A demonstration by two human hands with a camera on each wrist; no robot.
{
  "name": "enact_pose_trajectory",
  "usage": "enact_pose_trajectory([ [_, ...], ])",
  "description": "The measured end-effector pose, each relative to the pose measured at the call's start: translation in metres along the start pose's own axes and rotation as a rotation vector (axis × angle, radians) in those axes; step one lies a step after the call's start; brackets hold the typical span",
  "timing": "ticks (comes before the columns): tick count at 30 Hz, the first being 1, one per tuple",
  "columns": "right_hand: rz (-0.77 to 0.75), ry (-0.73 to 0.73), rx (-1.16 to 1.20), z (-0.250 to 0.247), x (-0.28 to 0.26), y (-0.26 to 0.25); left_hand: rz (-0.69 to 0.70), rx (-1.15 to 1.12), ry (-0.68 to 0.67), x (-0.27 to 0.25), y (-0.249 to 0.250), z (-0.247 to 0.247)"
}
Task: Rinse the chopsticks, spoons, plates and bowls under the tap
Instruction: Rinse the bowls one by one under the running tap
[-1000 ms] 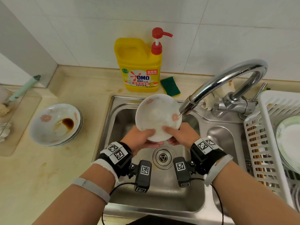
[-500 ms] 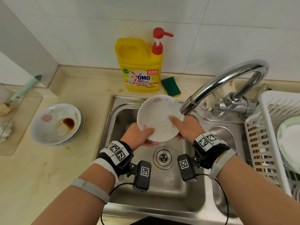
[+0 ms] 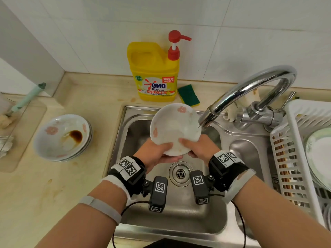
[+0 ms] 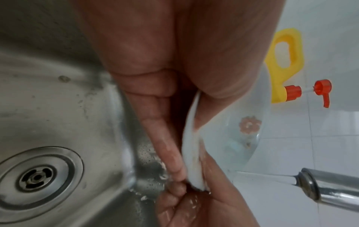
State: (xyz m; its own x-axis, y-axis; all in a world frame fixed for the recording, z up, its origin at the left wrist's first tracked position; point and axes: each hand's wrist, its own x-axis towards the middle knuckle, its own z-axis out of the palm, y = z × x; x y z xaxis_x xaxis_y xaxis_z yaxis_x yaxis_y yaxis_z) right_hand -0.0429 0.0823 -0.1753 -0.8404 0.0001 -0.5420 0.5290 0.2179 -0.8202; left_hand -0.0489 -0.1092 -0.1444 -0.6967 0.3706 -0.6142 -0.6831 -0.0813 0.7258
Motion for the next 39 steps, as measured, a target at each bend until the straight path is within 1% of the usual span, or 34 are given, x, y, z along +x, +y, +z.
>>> enact_pose_trajectory([
  [1, 0.014, 0.018, -0.049, -0.002, 0.001, -0.002, -0.001, 0.023, 0.011, 0.001, 0.000, 0.000],
  [4, 0.074, 0.106, -0.059, -0.008, 0.001, -0.014, 0.004, 0.115, 0.042, 0.003, 0.002, -0.001],
  [8, 0.148, 0.135, -0.112, -0.014, -0.003, -0.028, 0.003, 0.138, 0.038, 0.003, 0.006, 0.001],
  [12, 0.060, 0.090, -0.132, -0.016, -0.006, -0.026, 0.016, 0.116, 0.058, 0.003, 0.006, 0.001],
  [17, -0.008, 0.035, -0.091, -0.011, -0.006, -0.014, 0.082, 0.254, 0.188, 0.008, 0.000, -0.003],
  [20, -0.046, 0.036, -0.042, -0.003, -0.005, -0.006, 0.119, 0.246, 0.235, 0.009, -0.003, -0.002],
  [22, -0.032, 0.045, 0.034, 0.004, -0.005, -0.001, 0.103, 0.144, 0.214, 0.007, -0.005, 0.000],
  [25, -0.004, -0.009, 0.200, 0.014, -0.005, 0.004, 0.009, -0.058, 0.080, 0.001, -0.008, 0.006],
  [27, -0.002, -0.035, 0.209, 0.017, -0.005, 0.004, -0.014, -0.104, 0.028, -0.002, -0.009, 0.008],
  [31, -0.028, 0.014, 0.034, 0.010, -0.002, 0.001, -0.007, -0.069, 0.009, -0.001, -0.006, 0.004],
  [33, 0.005, 0.080, -0.029, 0.004, 0.000, -0.005, -0.008, -0.033, 0.032, 0.000, -0.004, 0.002],
  [35, 0.032, 0.139, -0.042, -0.003, 0.001, -0.013, 0.000, 0.029, 0.060, 0.001, -0.002, 0.001],
  [39, 0.092, 0.160, -0.101, -0.011, -0.001, -0.028, 0.012, 0.134, 0.075, 0.001, 0.004, 0.001],
])
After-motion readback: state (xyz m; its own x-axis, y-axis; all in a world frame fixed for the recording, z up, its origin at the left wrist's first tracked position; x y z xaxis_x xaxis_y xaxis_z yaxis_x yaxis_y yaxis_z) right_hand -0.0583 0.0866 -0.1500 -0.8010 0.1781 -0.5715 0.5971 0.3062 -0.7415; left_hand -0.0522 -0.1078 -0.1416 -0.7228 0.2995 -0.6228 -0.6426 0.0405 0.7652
